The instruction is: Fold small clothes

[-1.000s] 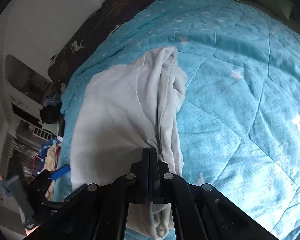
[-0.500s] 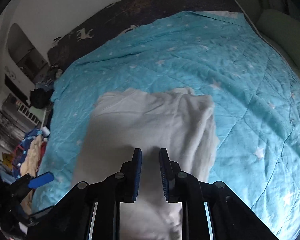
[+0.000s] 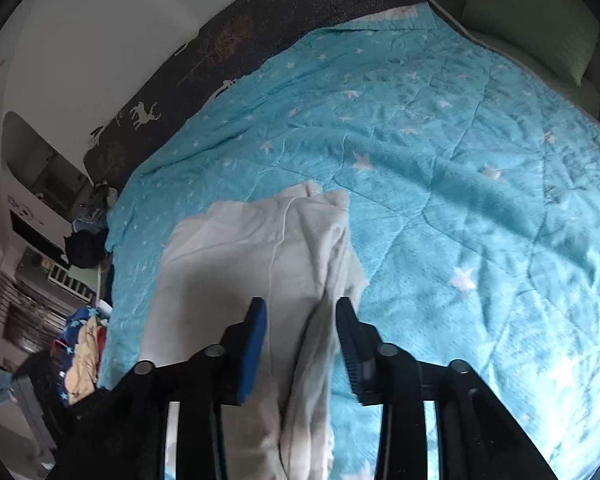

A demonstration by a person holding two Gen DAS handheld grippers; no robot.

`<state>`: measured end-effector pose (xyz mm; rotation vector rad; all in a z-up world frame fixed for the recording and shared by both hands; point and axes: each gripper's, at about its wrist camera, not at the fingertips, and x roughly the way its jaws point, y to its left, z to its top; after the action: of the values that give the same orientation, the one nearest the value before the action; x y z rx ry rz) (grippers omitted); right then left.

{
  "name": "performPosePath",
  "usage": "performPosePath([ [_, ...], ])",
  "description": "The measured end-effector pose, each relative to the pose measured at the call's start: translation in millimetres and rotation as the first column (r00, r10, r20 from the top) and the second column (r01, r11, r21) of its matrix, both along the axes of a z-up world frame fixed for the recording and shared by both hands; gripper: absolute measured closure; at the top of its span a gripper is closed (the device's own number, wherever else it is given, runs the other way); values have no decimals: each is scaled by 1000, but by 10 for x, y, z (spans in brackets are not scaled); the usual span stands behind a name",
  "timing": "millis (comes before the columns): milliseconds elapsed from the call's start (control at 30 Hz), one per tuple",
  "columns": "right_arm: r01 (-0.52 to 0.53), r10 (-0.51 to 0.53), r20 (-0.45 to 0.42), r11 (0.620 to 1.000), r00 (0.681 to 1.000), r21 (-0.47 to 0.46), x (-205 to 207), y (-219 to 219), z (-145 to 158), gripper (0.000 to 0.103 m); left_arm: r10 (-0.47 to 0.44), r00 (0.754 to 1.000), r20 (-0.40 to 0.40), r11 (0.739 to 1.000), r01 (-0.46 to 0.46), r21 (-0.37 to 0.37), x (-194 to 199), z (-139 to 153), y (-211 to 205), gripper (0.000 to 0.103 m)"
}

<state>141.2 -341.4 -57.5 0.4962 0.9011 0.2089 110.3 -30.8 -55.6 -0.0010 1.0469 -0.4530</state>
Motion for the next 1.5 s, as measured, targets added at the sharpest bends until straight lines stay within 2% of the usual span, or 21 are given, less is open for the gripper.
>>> performPosePath([
  [100,5,-3,13,982,1000,-186,-255,108,91,55,19,999,27,1000,-19,6,55,68,55,13],
  [167,-1,6,20,964,1000,-264,-418,185,126,52,33,999,28,999,-32,-14,60,111,85,13],
  [467,-44,82,90,929,992,-368,-798,478,328,43,27,999,45,1000,-28,7,217,213,-47,13],
  [667,-42,90,101,913,991,-406,-784,550,344,40,49,999,22,999,-49,9,414,151,-29,12],
  [800,-53,86,76,932,993,-360,-663,486,220,38,77,997,-3,997,-77,8,569,75,8,12],
  [867,-24,48,62,941,997,-337,-621,432,154,38,99,995,8,995,-99,2,565,87,36,12],
  [933,0,18,55,947,998,-323,-629,405,144,38,107,994,36,994,-108,28,501,130,8,12],
  [1033,41,-9,87,923,996,-381,-781,543,297,36,80,989,125,993,-89,75,300,245,-130,11],
  [1100,80,-12,159,902,987,-425,-975,710,440,28,52,984,171,993,-68,93,145,311,-236,8],
  [1200,74,16,204,902,979,-425,-1162,874,523,24,30,984,175,995,-46,87,46,361,-311,8],
  [1333,40,33,171,911,985,-410,-1117,845,457,22,33,984,174,992,-53,115,70,357,-283,8],
  [1367,24,41,159,923,986,-384,-1067,782,415,21,38,985,167,992,-57,111,106,346,-248,8],
  [1433,-20,57,132,965,990,-262,-914,582,290,20,50,990,134,993,-64,100,214,296,-187,8],
  [1500,-47,54,65,993,996,-107,-661,327,79,20,75,992,98,991,-85,102,361,222,-134,8],
])
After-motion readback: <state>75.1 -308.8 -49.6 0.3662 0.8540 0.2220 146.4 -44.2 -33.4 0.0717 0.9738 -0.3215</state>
